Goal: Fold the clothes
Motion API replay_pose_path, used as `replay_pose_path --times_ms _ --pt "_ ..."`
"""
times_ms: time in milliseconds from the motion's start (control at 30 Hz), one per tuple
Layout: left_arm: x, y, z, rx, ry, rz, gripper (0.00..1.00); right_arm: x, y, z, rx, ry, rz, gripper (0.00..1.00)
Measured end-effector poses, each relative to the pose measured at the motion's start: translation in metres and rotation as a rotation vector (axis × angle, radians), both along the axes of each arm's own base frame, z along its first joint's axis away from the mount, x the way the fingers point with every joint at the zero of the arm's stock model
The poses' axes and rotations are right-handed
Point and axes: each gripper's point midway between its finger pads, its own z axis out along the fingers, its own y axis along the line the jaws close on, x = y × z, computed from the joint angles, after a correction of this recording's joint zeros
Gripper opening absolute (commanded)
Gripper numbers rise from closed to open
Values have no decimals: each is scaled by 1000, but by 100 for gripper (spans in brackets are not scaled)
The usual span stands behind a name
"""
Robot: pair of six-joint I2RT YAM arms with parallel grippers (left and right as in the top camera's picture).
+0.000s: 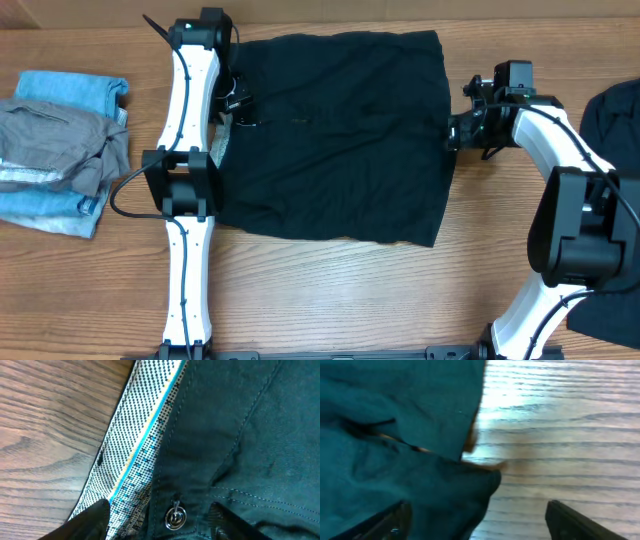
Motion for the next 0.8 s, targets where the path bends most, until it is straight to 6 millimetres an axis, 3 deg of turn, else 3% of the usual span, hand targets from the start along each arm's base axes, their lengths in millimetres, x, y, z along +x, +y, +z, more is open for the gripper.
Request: replay_pose_path --times_ms 67,100,133,167,200,233,400,500,600,733,800 --pt "9 1 9 -3 -46 0 69 7 4 17 28 -9 1 96" --pt "21 0 25 -7 -118 -1 55 19 5 30 40 -50 2 84" --pt "32 -1 45 -12 -191 -7 49 30 7 39 53 -93 7 67" --pt "40 -2 58 -19 -249 -16 34 38 10 45 72 -128 13 23" --pt "54 -5 77 -29 -336 -42 18 42 14 49 96 -149 19 4" --pt "63 -8 94 -40 -407 -65 4 48 20 53 125 -180 36 4" --pt "85 -31 105 -28 -523 -224 4 67 27 62 183 -263 30 4" --pt "95 -48 83 -18 -530 -308 4 71 37 29 195 -219 39 4" --pt "106 -50 58 -13 -534 -331 4 73 52 -4 200 -180 65 4" --pt "110 -50 25 -6 -508 -333 4 73 55 -15 187 -167 69 4" --pt "110 -46 13 12 -493 -329 4 63 49 -25 157 -107 51 4"
